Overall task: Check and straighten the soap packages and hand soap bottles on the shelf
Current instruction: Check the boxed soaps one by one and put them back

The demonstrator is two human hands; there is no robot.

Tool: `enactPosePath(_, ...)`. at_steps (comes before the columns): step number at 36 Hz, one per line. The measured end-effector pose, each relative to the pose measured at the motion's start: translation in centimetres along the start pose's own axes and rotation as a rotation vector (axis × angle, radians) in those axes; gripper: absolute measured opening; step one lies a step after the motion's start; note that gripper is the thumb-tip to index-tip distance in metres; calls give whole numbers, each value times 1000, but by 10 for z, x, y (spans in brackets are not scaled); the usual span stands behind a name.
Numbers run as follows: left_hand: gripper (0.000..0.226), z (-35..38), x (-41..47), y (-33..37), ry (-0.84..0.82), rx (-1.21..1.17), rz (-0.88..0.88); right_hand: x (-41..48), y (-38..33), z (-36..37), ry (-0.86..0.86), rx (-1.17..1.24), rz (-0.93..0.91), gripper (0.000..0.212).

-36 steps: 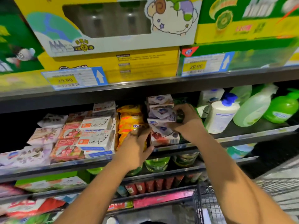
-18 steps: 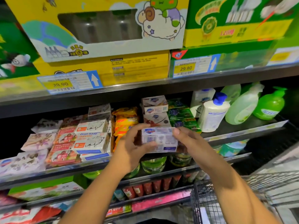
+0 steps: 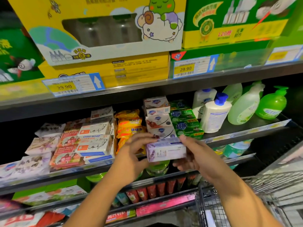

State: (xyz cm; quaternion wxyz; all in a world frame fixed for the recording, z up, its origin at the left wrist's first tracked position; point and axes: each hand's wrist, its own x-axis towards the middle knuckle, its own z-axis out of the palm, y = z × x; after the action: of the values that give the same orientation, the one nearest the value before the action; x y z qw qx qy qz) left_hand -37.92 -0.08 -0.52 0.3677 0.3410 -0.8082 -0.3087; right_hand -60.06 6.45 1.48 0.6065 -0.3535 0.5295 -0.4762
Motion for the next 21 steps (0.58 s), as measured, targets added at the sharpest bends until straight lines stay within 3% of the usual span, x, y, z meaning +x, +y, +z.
enactPosePath(4, 52, 1, -4, 13, 22, -417, -371, -1, 3, -7, -81, -184, -118, 59)
enactPosePath(7, 48, 4, -5, 21, 64, -482, -418, -3, 2, -9, -192, -198, -211, 82)
enactPosePath(12, 37, 10, -6, 33, 93, -516, -499, -2, 4, -3, -96, -416, -291, 58)
enactPosePath(16, 40, 7, -6, 40, 30, -381, -443, 1, 11, -6, -138, -511, -274, 55)
enactPosePath(19, 42, 4, -5, 45, -41, -82, -237, 3, 17, -5, -77, -640, -307, 47)
enactPosePath(21, 40, 4, -3, 48, -65, 29, -100, 2, 24, 0, -131, -553, -296, 46)
